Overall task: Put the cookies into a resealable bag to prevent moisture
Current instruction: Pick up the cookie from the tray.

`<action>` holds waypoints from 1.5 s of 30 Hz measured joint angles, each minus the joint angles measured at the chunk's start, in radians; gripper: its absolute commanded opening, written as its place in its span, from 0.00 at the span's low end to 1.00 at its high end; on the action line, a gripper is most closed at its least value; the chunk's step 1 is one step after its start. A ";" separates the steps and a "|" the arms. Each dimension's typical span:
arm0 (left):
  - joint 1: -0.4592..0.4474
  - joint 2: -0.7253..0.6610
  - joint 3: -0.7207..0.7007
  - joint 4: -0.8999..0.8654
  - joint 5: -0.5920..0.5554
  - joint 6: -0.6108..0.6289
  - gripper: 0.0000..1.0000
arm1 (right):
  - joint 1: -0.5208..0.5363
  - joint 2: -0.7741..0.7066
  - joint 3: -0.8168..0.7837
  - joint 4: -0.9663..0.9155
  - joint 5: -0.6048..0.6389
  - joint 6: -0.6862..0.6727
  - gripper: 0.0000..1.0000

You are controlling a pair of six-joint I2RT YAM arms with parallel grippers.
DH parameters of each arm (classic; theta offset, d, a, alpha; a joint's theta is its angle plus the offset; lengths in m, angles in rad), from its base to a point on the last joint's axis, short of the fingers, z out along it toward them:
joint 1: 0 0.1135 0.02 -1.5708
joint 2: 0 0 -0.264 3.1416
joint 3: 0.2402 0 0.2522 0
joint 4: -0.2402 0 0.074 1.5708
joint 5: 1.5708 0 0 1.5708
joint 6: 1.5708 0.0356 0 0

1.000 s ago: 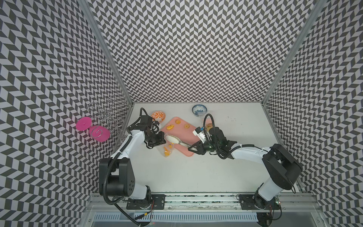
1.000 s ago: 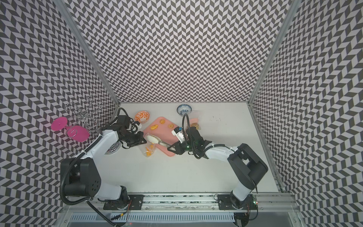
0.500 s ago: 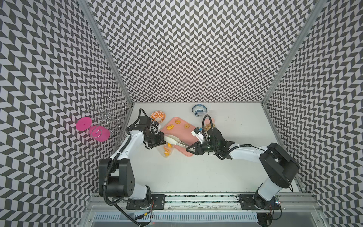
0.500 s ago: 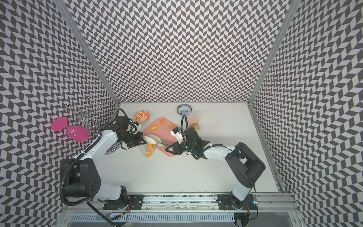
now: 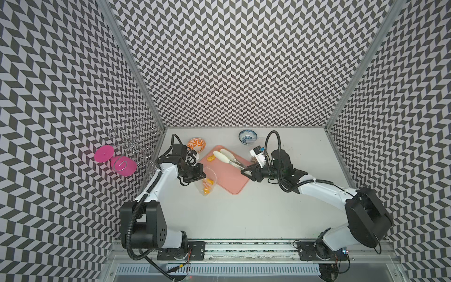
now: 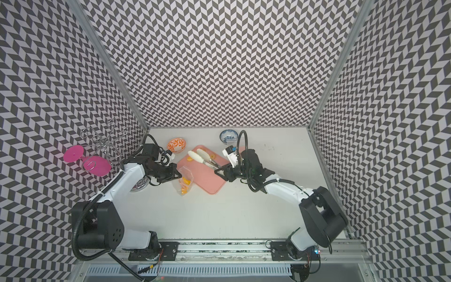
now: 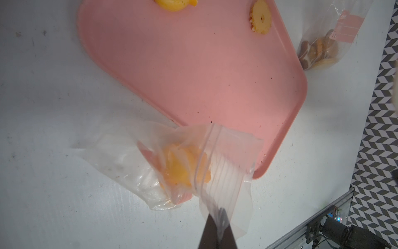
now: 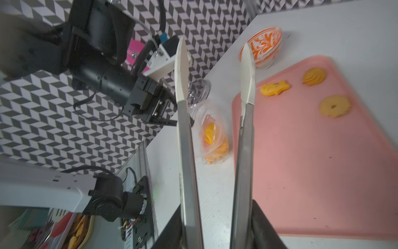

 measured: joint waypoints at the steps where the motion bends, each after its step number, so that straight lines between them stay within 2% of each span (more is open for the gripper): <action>1: 0.000 -0.005 0.000 -0.001 0.002 -0.004 0.00 | -0.008 0.000 0.016 -0.034 0.031 -0.035 0.43; 9: -0.005 -0.033 0.000 -0.004 0.006 -0.012 0.00 | -0.013 0.146 0.222 -0.311 0.283 -0.362 0.43; 15: -0.006 -0.033 0.000 -0.005 0.006 -0.011 0.00 | -0.013 0.278 0.325 -0.437 0.400 -0.485 0.43; 24: -0.009 -0.033 0.000 -0.004 0.006 -0.011 0.00 | -0.010 0.368 0.389 -0.506 0.455 -0.541 0.41; 33: -0.009 -0.033 0.000 -0.004 0.005 -0.010 0.00 | 0.021 0.386 0.411 -0.507 0.508 -0.558 0.40; 38: -0.009 -0.033 -0.003 -0.004 0.005 -0.010 0.00 | 0.034 0.323 0.344 -0.478 0.565 -0.555 0.39; 45: -0.014 -0.032 -0.010 -0.003 0.005 -0.010 0.00 | 0.064 0.236 0.297 -0.452 0.573 -0.552 0.38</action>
